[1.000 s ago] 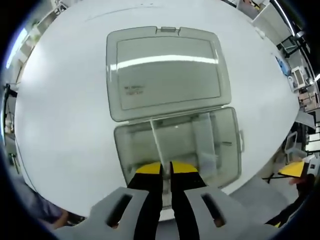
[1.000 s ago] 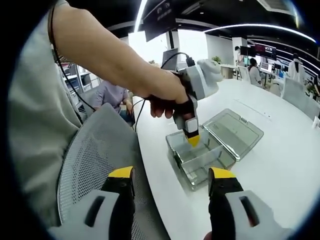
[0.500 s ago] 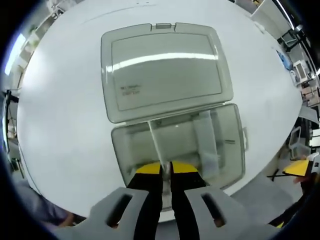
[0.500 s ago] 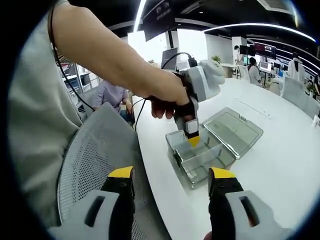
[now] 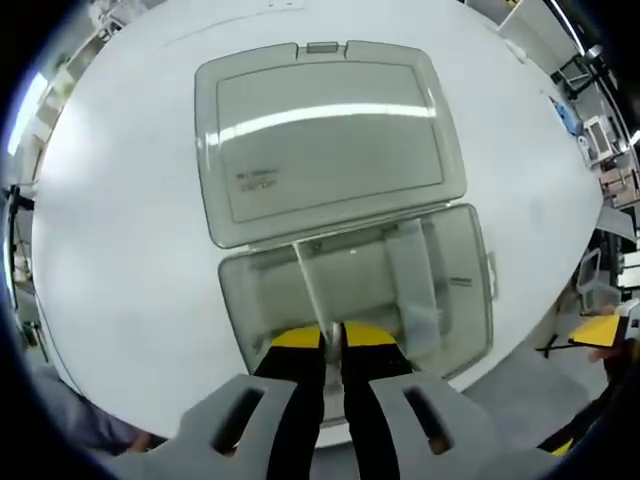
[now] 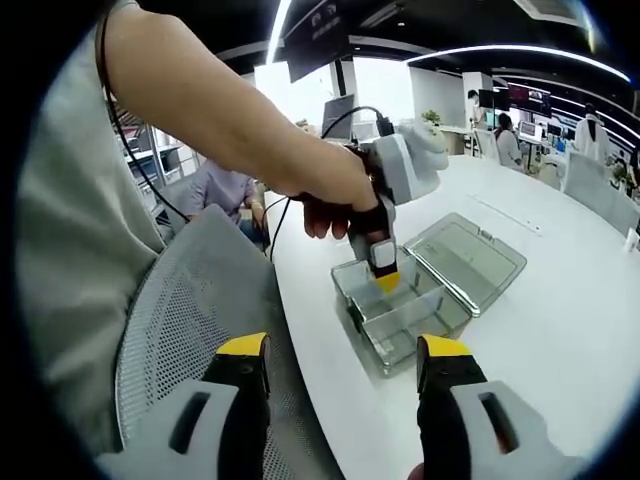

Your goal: Insert the divider into the dual guide fixture by aligning both edges with the guide slots and pushing it downward to the bottom, including one-sided entry, uneven engagement, binding, and posture correction.

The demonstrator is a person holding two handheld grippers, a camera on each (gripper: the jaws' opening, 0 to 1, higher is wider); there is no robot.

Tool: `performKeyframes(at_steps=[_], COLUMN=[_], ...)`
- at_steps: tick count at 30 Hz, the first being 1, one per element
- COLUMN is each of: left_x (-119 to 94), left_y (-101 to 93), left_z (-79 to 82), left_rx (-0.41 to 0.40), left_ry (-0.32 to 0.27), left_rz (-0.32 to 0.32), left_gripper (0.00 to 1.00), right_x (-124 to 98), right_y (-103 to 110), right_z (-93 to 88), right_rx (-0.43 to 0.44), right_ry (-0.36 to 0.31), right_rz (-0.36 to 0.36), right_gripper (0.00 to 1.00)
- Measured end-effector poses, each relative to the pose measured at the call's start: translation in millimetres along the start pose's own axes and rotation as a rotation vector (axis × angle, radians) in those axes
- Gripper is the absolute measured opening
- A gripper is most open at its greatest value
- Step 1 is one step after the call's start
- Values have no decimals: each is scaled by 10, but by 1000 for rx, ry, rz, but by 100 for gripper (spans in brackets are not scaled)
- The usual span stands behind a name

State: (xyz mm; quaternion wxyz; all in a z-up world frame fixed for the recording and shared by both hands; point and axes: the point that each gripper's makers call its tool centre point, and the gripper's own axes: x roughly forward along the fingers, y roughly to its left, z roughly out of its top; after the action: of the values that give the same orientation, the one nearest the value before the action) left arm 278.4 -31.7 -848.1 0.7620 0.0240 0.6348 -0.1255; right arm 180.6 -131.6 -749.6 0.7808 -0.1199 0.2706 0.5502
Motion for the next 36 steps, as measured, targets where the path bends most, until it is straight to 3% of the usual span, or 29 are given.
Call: performKeyframes(at_steps=[11, 36], left_x=[7, -152], left_y=[-33, -47], left_z=[52, 115], left_rx=[20, 2], left_ry=[-59, -89], left_rz=[-50, -30], left_gripper=[4, 2], right_x=[-1, 16], right_y=[7, -6], right_z=[-8, 10], right_rx=[-2, -9], right_ry=[1, -5], right_rz=[2, 7], right_gripper=[56, 56])
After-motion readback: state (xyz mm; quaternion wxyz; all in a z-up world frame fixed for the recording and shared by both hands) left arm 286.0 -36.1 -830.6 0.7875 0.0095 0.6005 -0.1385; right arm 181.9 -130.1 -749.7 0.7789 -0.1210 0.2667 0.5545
